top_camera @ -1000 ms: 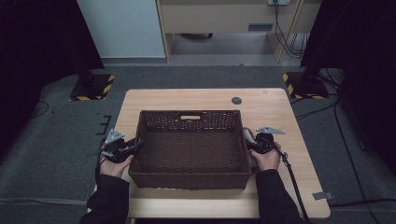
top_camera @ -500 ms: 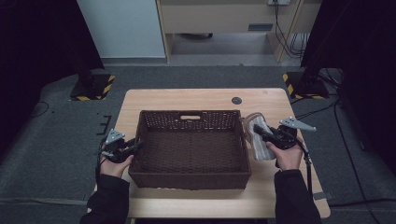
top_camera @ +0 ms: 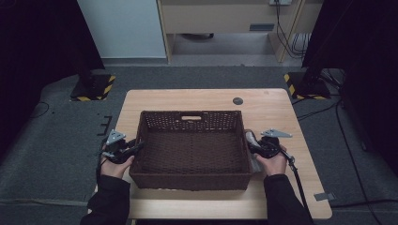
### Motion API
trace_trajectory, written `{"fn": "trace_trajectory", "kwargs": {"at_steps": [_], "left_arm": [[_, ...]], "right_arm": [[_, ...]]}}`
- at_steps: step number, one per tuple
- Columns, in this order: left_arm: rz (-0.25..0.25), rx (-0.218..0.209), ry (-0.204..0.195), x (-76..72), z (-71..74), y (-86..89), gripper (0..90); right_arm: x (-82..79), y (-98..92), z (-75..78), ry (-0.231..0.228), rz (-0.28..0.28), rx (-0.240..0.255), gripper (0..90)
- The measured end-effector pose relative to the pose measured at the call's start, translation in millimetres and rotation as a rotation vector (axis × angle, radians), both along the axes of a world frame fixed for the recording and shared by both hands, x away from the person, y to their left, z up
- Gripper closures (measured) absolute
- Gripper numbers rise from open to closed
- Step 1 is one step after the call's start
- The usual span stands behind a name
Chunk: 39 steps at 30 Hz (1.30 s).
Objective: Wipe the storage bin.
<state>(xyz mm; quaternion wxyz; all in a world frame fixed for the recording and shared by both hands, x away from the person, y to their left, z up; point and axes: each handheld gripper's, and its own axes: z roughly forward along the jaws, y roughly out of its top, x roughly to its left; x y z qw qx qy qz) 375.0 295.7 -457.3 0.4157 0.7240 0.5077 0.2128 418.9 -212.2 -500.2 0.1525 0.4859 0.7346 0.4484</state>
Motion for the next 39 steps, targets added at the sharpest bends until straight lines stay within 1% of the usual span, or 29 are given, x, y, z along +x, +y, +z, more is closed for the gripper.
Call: {"fn": "trace_trajectory", "kwargs": {"at_steps": [1,4,5,6,8,9,10,12,13,14,16,17,18,20,22,23,24,25,26,27,28,31,32,33,35,37,38,39], "left_arm": [[-0.002,0.003,0.001,0.1,0.2,0.0,61.9],[0.001,0.001,0.012,0.4,0.7,-0.3,61.8],[0.001,0.001,0.012,0.4,0.7,-0.3,61.8],[0.006,0.0,0.02,0.6,1.0,-0.2,61.9],[0.007,0.004,0.019,0.5,1.1,-0.4,62.5],[0.007,0.02,0.017,0.2,1.8,-1.5,63.0],[0.01,0.029,0.013,0.0,2.3,-2.7,63.5],[0.015,0.049,0.016,0.2,3.5,-4.2,64.6],[0.018,0.049,0.016,0.5,3.5,-4.7,64.9],[0.018,0.049,0.016,0.5,3.5,-4.7,65.0],[0.023,0.043,0.013,1.5,3.2,-5.7,65.1],[0.021,0.053,0.012,3.2,3.5,-6.0,65.1],[0.021,0.054,0.01,4.1,3.4,-6.4,65.2],[0.02,0.059,0.01,5.5,3.6,-6.9,65.2],[0.023,0.056,0.008,5.9,3.5,-7.4,65.2],[0.021,0.059,0.009,5.8,3.5,-7.1,65.2],[0.02,0.058,0.009,5.8,3.5,-7.0,65.1],[0.02,0.058,0.009,5.9,3.5,-7.0,65.1],[0.02,0.058,0.009,5.9,3.5,-7.0,65.1],[0.022,0.054,0.008,6.0,3.4,-7.3,65.1],[0.022,0.053,0.008,6.2,3.3,-7.2,65.1],[0.02,0.059,0.011,6.7,3.6,-6.9,65.2],[0.02,0.06,0.011,6.9,3.7,-7.1,65.2],[0.02,0.064,0.01,7.2,3.9,-7.3,65.2],[0.02,0.064,0.007,8.4,3.7,-7.2,65.3],[0.022,0.06,0.005,9.2,3.5,-7.2,65.3],[0.018,0.065,0.007,11.1,3.7,-6.4,65.3],[0.015,0.065,0.006,12.1,3.6,-6.1,65.3]], "right_arm": [[1.7,1.4,-5.5,0.014,-0.006,-0.01,70.2],[2.4,2.1,-12.9,0.032,-0.016,-0.026,70.2],[2.7,1.6,-14.2,0.033,-0.019,-0.031,70.2],[3.1,1.1,-13.5,0.039,-0.022,-0.023,70.2],[3.3,0.2,-11.7,0.04,-0.021,-0.027,70.2],[2.4,-3.6,-6.1,0.025,-0.028,-0.033,70.2],[1.4,-6.7,-2.0,0.014,-0.042,-0.025,70.2],[-1.6,-16.7,8.3,-0.025,-0.058,0.003,70.2],[-4.2,-21.0,14.5,-0.041,-0.072,0.024,70.3],[-4.2,-21.0,14.5,-0.041,-0.072,0.024,70.3],[-10.1,-29.4,26.9,-0.089,-0.083,0.055,70.2],[-17.0,-34.1,39.5,-0.124,-0.071,0.083,70.3],[-20.0,-34.9,45.2,-0.141,-0.063,0.097,70.2],[-23.9,-33.0,53.2,-0.149,-0.036,0.114,70.2],[-24.6,-27.9,54.2,-0.134,-0.009,0.12,70.2],[-24.2,-24.2,51.9,-0.119,-0.002,0.118,70.3],[-23.3,-20.8,48.4,-0.109,0.005,0.107,70.2],[-22.3,-18.4,43.7,-0.106,0.004,0.096,70.2],[-22.3,-18.4,43.7,-0.106,0.004,0.096,70.2],[-20.1,-16.8,34.3,-0.091,-0.008,0.1,70.3],[-19.1,-16.3,29.4,-0.078,-0.012,0.098,70.3],[-15.3,-11.1,11.0,-0.019,-0.007,0.054,70.3],[-13.4,-8.2,4.8,0.01,0.008,0.032,70.3],[-12.0,-5.2,-0.6,0.014,0.007,0.018,70.3],[-8.9,-3.5,-5.0,0.027,-0.007,0.015,70.3],[-7.3,-2.9,-10.4,0.049,-0.006,-0.024,70.3],[-6.9,-2.9,-14.4,0.059,-0.003,-0.043,70.3],[-6.5,-3.8,-16.3,0.061,-0.012,-0.03,70.3]]}}
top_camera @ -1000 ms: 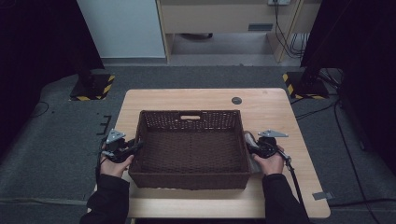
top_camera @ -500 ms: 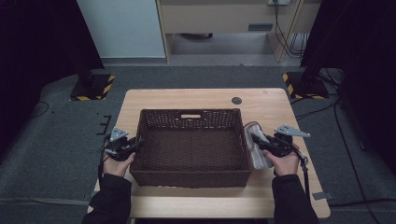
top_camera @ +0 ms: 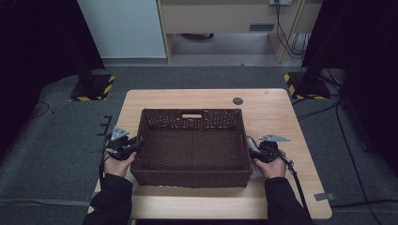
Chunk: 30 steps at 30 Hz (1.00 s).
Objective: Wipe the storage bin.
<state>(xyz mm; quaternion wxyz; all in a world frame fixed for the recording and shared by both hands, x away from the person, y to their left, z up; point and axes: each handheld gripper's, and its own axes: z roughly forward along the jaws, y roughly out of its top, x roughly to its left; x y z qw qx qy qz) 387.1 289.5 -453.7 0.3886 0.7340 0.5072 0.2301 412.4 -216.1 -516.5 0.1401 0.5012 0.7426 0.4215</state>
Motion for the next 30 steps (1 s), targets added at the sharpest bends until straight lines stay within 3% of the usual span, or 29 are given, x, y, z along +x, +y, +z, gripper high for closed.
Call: {"fn": "trace_trajectory", "kwargs": {"at_steps": [5,6,7,8,10,11,14,16,18,21,23,28,30], "left_arm": [[-0.002,-0.002,-0.001,3.2,-0.1,0.3,65.0],[0.0,-0.008,-0.001,3.2,-0.2,0.5,64.6],[0.008,-0.028,-0.001,3.0,-1.0,2.5,62.1],[0.008,-0.028,-0.001,3.0,-1.0,2.5,58.4],[0.025,-0.03,-0.013,2.3,-1.6,4.7,51.8],[0.025,-0.03,-0.013,2.3,-1.6,4.7,49.9],[0.014,0.008,-0.036,-0.1,0.4,3.2,45.7],[0.018,-0.002,-0.052,-2.6,3.6,4.6,42.9],[0.022,-0.047,-0.065,-5.9,7.9,7.2,40.6],[0.015,-0.05,-0.066,-11.2,11.7,8.2,40.1],[-0.002,-0.053,-0.056,-21.5,14.1,9.4,45.3],[-0.018,-0.057,-0.028,-32.0,13.1,9.4,53.0],[-0.027,-0.046,-0.016,-34.0,10.8,6.5,54.9]], "right_arm": [[-0.4,-5.9,8.9,-0.011,-0.003,-0.006,70.2],[-1.4,-9.7,13.2,-0.029,-0.007,0.005,70.2],[-5.4,-17.4,25.7,-0.075,-0.032,0.029,70.1],[-5.4,-17.4,25.7,-0.075,-0.032,0.029,70.1],[-12.9,-29.2,46.0,-0.149,-0.049,0.071,70.1],[-12.9,-29.2,46.0,-0.149,-0.049,0.071,70.1],[-22.6,-37.2,68.1,-0.22,-0.045,0.133,70.1],[-26.7,-36.8,76.5,-0.239,-0.029,0.154,70.1],[-29.7,-32.6,80.4,-0.233,0.001,0.167,70.1],[-30.6,-26.5,77.4,-0.208,0.026,0.144,70.0],[-30.0,-18.5,61.7,-0.16,0.046,0.113,70.0],[-28.4,-14.6,43.4,-0.128,0.033,0.113,69.9],[-28.2,-10.4,33.3,-0.101,0.033,0.079,69.9]]}}
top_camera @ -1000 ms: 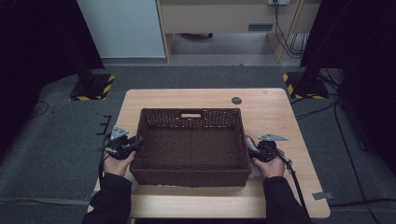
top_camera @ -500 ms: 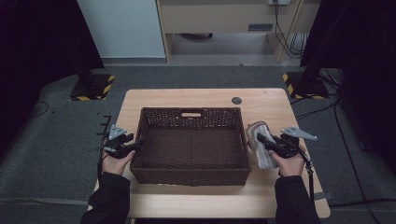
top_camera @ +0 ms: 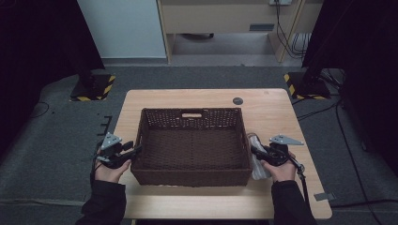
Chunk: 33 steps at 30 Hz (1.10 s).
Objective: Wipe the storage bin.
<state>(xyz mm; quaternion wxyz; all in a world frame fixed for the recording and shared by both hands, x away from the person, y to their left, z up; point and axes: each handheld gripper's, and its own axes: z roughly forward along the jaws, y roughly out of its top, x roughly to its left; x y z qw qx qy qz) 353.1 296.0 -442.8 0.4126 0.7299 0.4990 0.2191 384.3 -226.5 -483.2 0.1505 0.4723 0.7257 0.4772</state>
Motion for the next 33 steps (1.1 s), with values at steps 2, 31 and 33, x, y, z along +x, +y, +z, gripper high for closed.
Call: {"fn": "trace_trajectory", "kwargs": {"at_steps": [2,31,33], "left_arm": [[-0.006,0.037,0.019,0.3,-4.2,-5.9,57.7],[0.044,0.014,0.04,12.1,-8.7,-6.9,67.7],[0.041,0.02,0.041,12.6,-8.5,-6.4,67.8]], "right_arm": [[1.4,4.0,-9.4,0.033,0.005,-0.029,69.9],[-19.9,-9.3,9.3,-0.02,0.009,0.076,69.9],[-18.6,-8.4,5.1,-0.01,0.013,0.058,69.9]]}}
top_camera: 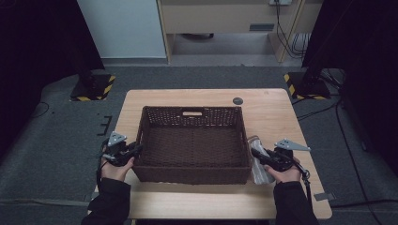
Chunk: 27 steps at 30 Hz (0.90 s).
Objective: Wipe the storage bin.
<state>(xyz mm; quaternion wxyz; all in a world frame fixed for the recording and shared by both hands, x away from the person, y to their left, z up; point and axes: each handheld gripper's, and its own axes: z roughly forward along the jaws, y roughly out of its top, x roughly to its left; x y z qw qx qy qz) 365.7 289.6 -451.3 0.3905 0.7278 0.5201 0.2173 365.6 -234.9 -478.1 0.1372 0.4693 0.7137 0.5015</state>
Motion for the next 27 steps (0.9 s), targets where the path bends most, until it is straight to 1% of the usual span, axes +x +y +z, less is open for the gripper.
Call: {"fn": "trace_trajectory", "kwargs": {"at_steps": [1,2,3,4,5,9,10,12,14,15,16,17,19,21,23,24,25,26,27], "left_arm": [[0.001,0.003,-0.001,0.6,0.1,0.0,67.8],[0.003,0.002,-0.002,2.2,0.0,0.1,67.9],[0.004,0.001,-0.001,3.2,0.0,0.2,67.9],[0.004,0.001,-0.001,3.2,0.0,0.2,67.9],[0.004,0.001,-0.001,5.3,-0.1,0.8,67.9],[-0.002,0.0,0.0,10.2,-0.2,2.4,67.7],[-0.003,-0.004,-0.001,11.2,-0.5,3.0,67.7],[-0.004,-0.009,-0.001,12.0,-0.7,3.5,67.4],[-0.007,-0.011,-0.001,12.4,-0.9,4.0,67.2],[-0.008,-0.011,-0.002,12.3,-0.9,4.1,67.2],[-0.009,-0.012,-0.003,12.2,-0.9,4.2,66.9],[-0.009,-0.012,-0.004,12.1,-0.9,4.2,66.6],[-0.01,-0.017,-0.005,12.2,-1.2,4.6,66.2],[-0.01,-0.027,-0.005,12.3,-1.6,5.2,65.8],[-0.009,-0.024,-0.006,12.2,-1.6,5.0,65.8],[-0.01,-0.02,-0.006,12.2,-1.4,4.8,65.8],[-0.01,-0.019,-0.006,12.2,-1.4,4.7,65.8],[-0.01,-0.019,-0.006,12.2,-1.4,4.7,65.8],[-0.009,-0.019,-0.006,12.1,-1.4,4.7,65.8]], "right_arm": [[0.9,1.8,-4.0,0.011,-0.002,-0.009,70.0],[3.9,5.0,-10.4,0.034,-0.005,-0.025,70.0],[6.0,6.4,-13.4,0.038,-0.002,-0.04,70.0],[6.0,6.4,-13.4,0.038,-0.002,-0.04,70.0],[9.6,9.4,-20.1,0.054,-0.008,-0.054,70.0],[17.4,12.8,-37.6,0.115,-0.013,-0.117,69.8],[19.1,12.4,-39.7,0.117,-0.016,-0.121,69.8],[19.9,11.8,-38.9,0.123,-0.021,-0.112,69.8],[17.4,8.2,-30.5,0.094,-0.018,-0.12,69.8],[17.4,8.2,-30.5,0.094,-0.018,-0.12,69.8],[14.2,1.3,-18.6,0.047,-0.039,-0.097,69.8],[11.6,-2.9,-11.3,0.021,-0.054,-0.064,69.9],[5.0,-10.8,5.3,-0.036,-0.068,-0.015,69.9],[-1.5,-16.7,20.8,-0.088,-0.064,0.023,69.9],[-7.9,-17.7,33.0,-0.115,-0.047,0.068,69.9],[-10.7,-16.7,36.8,-0.123,-0.031,0.082,69.9],[-13.3,-14.6,39.0,-0.128,-0.008,0.087,69.9],[-15.5,-11.4,39.6,-0.124,0.006,0.083,69.9],[-15.5,-11.4,39.6,-0.124,0.006,0.083,69.9]]}}
